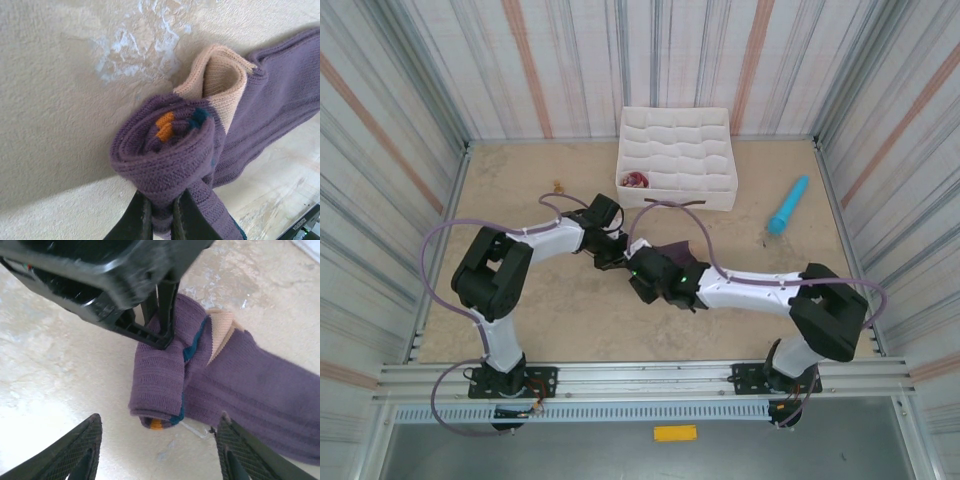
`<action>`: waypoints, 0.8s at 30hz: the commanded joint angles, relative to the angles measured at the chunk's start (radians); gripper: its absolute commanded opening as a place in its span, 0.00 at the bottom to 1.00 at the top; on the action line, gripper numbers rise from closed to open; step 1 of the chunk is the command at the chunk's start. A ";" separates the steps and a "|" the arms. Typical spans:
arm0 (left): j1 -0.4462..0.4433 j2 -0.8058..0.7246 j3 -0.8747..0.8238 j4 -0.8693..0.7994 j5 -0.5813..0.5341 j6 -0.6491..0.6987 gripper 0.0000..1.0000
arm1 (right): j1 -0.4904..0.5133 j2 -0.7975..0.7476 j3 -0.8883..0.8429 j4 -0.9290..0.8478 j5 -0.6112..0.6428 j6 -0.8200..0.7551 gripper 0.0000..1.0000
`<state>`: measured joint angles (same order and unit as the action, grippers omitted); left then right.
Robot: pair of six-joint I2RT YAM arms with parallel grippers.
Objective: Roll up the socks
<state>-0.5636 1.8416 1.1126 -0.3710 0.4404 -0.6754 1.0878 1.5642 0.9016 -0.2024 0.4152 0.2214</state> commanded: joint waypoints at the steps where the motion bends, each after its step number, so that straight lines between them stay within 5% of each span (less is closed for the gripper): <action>1: 0.005 -0.013 -0.013 -0.085 0.009 0.028 0.00 | 0.060 0.062 0.006 0.072 0.214 -0.132 0.58; 16: 0.004 -0.011 -0.034 -0.071 0.023 0.027 0.00 | 0.118 0.281 0.065 0.166 0.327 -0.245 0.43; 24: 0.008 -0.023 -0.036 -0.074 0.017 0.033 0.06 | 0.087 0.292 0.039 0.165 0.280 -0.189 0.12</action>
<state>-0.5613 1.8416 1.1057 -0.3759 0.4610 -0.6651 1.1976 1.8416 0.9466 -0.0376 0.7261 -0.0048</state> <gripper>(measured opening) 0.108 0.145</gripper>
